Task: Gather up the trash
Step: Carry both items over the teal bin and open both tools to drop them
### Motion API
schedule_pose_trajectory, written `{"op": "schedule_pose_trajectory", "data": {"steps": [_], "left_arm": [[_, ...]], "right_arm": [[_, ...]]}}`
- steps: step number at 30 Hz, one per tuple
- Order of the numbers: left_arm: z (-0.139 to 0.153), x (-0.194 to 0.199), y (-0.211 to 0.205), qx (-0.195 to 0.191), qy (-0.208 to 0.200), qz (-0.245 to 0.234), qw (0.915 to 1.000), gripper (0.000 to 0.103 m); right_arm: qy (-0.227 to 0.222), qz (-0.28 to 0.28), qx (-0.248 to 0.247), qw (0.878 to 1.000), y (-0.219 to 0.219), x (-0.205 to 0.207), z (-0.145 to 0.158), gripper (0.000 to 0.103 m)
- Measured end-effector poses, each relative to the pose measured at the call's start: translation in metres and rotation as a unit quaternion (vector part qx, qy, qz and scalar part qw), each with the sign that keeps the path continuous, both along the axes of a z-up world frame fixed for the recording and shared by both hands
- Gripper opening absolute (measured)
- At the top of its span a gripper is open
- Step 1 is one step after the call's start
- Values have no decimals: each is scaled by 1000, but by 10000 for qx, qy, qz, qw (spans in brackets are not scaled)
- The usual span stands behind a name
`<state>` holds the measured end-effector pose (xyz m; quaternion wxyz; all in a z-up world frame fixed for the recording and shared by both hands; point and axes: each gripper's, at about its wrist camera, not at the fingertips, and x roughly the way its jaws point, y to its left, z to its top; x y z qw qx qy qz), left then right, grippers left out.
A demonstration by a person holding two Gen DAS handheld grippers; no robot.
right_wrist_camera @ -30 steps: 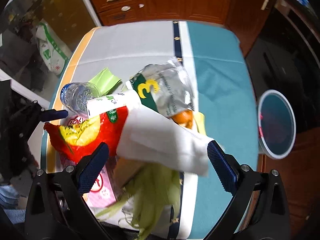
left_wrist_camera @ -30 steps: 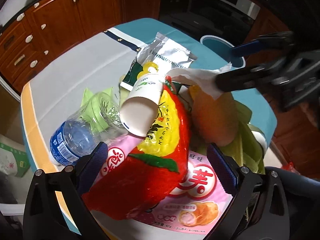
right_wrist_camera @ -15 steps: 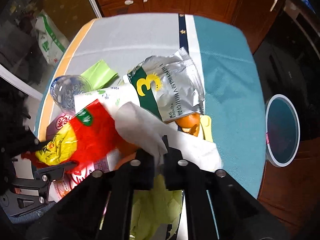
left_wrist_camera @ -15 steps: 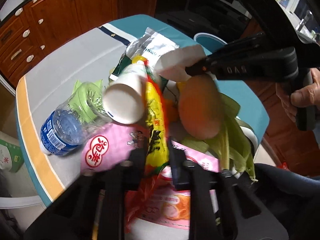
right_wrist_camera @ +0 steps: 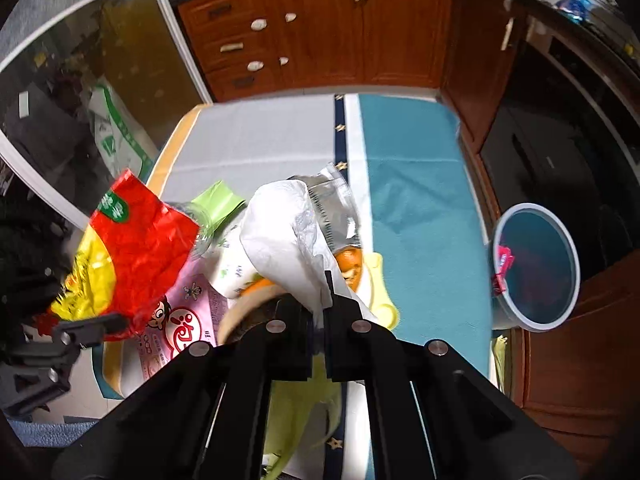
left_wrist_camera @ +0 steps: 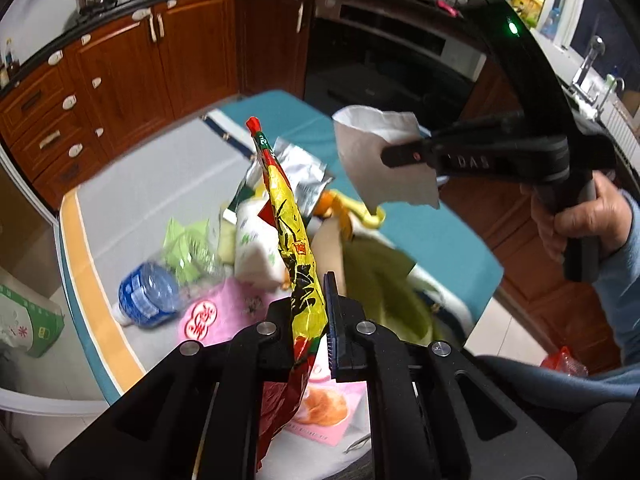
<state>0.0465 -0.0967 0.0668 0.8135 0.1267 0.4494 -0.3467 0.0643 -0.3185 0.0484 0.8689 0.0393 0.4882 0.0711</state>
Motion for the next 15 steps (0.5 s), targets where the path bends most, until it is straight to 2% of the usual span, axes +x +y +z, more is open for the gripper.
{"op": "schedule_pose_trajectory", "data": {"steps": [9,15], "left_arm": [[22,13,-61,-122,31,-270,9996,9],[32,24,-140,-69,-59,-792,9968,10]], "right_arm": [[-272,-615,241,9974,-74,-30,12,4],[-480,-1216,392,9906,-149,-42,14,4]]}}
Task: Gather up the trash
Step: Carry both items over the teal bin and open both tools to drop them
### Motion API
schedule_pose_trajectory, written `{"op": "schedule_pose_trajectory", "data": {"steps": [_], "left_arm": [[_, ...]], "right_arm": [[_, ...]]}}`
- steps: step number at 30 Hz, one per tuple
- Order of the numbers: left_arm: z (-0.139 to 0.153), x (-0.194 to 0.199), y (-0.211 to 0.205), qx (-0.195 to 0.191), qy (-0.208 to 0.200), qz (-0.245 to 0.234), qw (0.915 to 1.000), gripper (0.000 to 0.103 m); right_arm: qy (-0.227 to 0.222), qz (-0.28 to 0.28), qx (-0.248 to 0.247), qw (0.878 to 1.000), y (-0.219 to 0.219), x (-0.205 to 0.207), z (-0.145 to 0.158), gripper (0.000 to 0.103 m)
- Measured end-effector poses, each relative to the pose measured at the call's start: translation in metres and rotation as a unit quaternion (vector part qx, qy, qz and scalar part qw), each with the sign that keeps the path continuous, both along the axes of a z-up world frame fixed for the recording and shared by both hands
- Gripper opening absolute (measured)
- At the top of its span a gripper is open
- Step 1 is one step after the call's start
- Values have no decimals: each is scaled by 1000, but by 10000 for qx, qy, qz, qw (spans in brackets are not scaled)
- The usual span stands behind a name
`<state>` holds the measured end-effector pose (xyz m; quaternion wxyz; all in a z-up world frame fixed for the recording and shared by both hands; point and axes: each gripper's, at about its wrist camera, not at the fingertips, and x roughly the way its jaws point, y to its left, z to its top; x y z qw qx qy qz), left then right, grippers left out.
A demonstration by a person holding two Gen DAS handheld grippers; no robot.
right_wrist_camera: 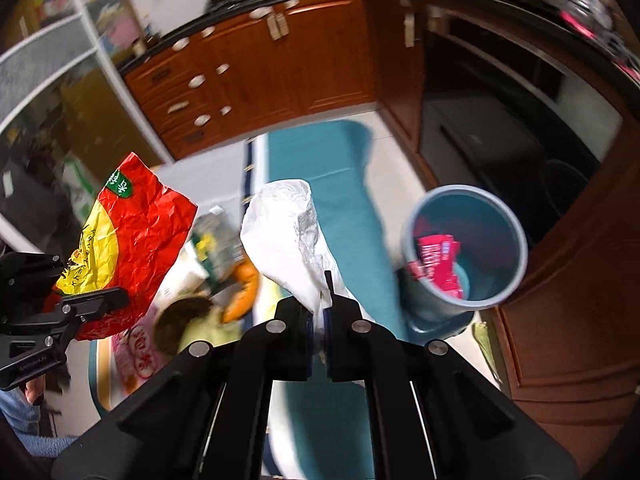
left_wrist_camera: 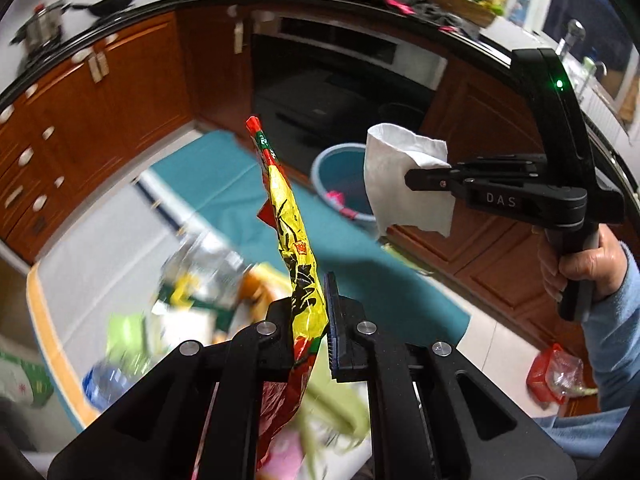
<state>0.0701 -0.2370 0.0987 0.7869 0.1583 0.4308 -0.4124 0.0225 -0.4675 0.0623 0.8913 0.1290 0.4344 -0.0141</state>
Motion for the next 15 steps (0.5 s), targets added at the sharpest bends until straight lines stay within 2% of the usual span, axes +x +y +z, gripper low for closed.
{"op": "schedule_pose_trajectory", "data": {"steps": [6,9,15], "left_arm": [[-6,22,-87,75,28,-510,9987,10],[-24,42,-140,175,120,-688,9974,11],[-64,74,-213,311,453,-863,9948,12]], "right_arm": [[-78,-648,225,9976,-75,2,-15,4],[12,-921,340,9952,-108,10,-31,4],[303,-1284,494,9900,-158,30,-70,4]]}}
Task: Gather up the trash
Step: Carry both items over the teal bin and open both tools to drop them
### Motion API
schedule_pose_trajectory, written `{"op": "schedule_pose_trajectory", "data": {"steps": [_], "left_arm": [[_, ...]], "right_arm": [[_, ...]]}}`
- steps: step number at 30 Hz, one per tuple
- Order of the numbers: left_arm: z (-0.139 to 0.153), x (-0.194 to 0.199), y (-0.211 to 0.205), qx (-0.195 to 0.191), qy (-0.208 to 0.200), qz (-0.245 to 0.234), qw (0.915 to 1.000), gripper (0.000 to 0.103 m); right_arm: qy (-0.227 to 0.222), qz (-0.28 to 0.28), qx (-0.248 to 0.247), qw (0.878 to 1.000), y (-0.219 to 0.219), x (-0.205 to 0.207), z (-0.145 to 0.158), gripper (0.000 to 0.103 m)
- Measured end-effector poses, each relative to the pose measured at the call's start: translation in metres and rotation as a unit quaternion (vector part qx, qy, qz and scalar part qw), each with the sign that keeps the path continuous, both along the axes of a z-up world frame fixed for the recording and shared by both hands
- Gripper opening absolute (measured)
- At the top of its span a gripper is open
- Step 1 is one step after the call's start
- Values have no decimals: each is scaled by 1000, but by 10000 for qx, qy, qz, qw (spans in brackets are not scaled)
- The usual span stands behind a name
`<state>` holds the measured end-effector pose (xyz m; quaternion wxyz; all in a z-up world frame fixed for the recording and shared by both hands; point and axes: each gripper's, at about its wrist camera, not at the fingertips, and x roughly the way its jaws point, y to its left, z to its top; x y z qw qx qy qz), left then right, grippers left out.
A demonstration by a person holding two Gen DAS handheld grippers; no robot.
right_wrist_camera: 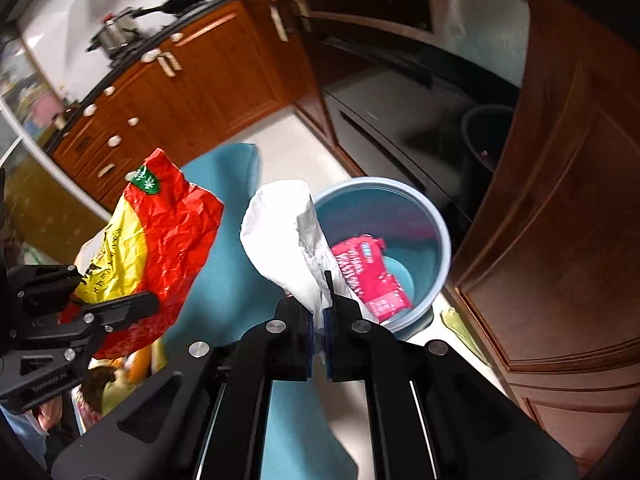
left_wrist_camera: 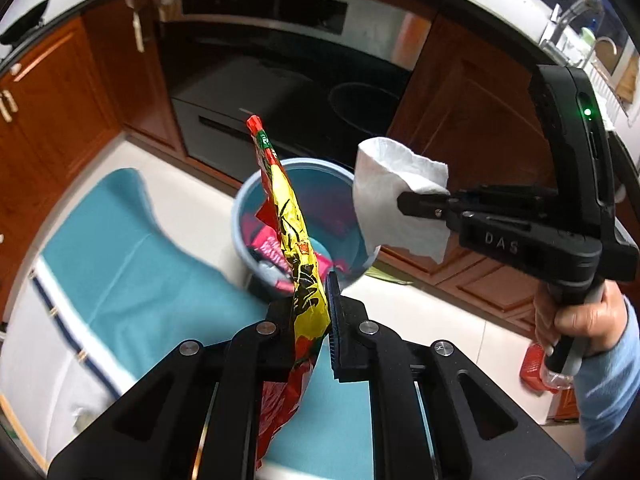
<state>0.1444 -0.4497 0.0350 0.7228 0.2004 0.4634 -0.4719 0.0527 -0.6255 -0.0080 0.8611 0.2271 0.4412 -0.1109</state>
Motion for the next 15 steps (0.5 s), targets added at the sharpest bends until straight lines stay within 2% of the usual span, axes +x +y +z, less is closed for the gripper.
{"op": "schedule_pose_trajectory", "data": {"steps": [6,15], "left_arm": [[-40,17,-52,213,195,-145,9995,12],[-77,33,-80,432,389,-173,9982,13]], "right_arm": [[271,-210,179,9993,-33,24,-35,4],[515,-320,382,9974,-58,47,-66,6]]}}
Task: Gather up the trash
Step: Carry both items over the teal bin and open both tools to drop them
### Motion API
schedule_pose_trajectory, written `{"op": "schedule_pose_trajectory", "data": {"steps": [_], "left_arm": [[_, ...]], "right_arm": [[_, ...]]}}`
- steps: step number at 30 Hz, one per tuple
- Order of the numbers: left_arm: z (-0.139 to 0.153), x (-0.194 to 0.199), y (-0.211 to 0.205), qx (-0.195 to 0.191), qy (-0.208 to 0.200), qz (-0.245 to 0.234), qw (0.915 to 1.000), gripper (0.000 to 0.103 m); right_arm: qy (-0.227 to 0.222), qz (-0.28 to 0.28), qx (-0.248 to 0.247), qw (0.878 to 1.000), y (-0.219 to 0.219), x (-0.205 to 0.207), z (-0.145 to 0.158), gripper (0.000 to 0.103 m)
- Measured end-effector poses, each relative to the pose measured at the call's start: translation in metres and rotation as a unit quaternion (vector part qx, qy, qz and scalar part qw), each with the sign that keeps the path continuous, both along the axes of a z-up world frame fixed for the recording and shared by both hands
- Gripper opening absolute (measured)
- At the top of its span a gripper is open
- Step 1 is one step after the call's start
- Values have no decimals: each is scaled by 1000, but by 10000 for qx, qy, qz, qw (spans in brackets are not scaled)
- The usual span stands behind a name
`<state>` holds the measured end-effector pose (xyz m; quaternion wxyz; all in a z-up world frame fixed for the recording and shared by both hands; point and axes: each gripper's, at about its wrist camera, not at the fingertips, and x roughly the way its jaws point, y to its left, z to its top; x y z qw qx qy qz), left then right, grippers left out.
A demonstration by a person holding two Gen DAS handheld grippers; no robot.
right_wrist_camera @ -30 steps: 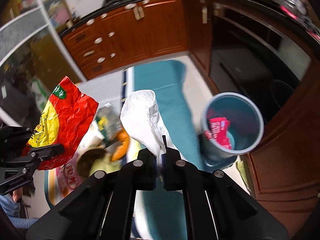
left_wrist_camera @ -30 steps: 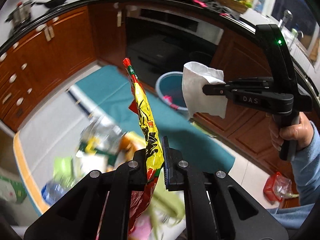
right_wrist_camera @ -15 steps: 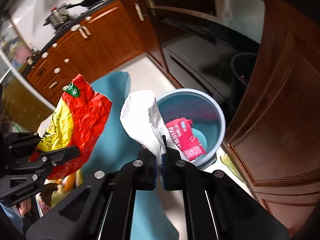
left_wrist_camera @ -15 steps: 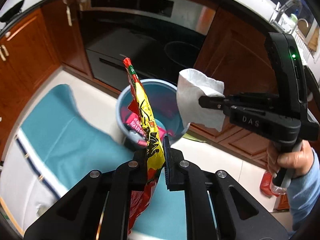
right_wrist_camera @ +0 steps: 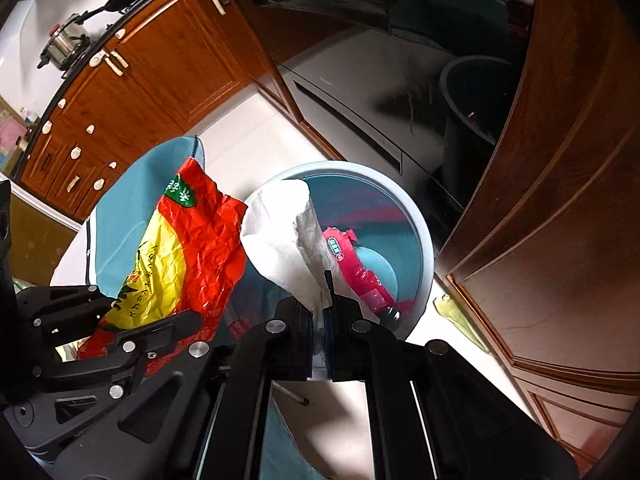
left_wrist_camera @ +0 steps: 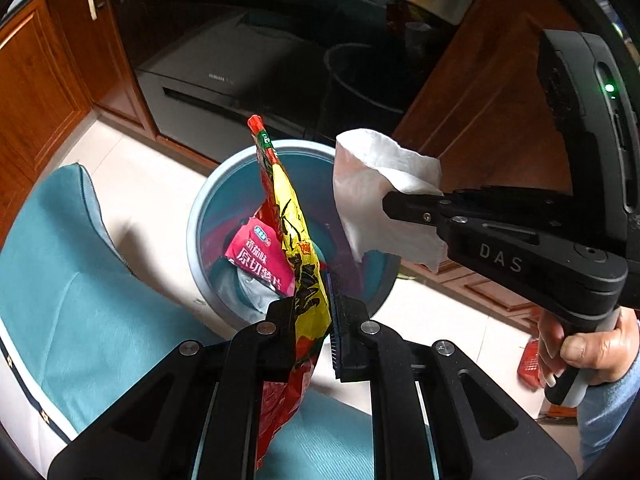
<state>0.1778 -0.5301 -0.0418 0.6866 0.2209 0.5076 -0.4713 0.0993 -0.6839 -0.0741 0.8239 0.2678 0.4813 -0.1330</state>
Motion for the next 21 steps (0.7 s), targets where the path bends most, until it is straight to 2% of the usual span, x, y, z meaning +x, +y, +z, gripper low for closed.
{"op": "schedule_pose_trajectory", "data": {"steps": [3,4,5,7,8,9,10,13,15,21], "left_arm": [[-8,3,-8,92,16,-33,10000,13],[-8,1,-8,108,38,-38,9999,13],[-9,1,-8,123,47,-39,9999,15],[-13,2,-8,179,31,-17,9998,29],[-13,1,-9,207,-26,11,9998,49],[-13,1,-9,202,-135,35,9997,58],[-10,-2,-8,169,-317,20,9994,58],[-9,-7,-9,267,-389,-25,9989,63],[-8,-9,-6,298,-464,16,9985,70],[-4,-16,9,381,-388,98,9985,74]], "right_arm": [[43,-10,92,9999,-4,4,-5,9],[44,-30,135,9999,-6,4,-7,18],[39,-47,143,9999,-7,5,-7,39],[-8,-96,116,9999,-7,4,-6,65],[-48,-113,98,9999,-7,3,-5,70],[-55,-123,117,9998,-7,2,-4,73],[-55,-142,162,9998,-7,1,-4,76],[36,-154,193,9997,-7,-1,-5,78],[45,-161,198,9997,-6,-2,-4,85],[180,-94,120,9997,2,-7,-1,87]]}}
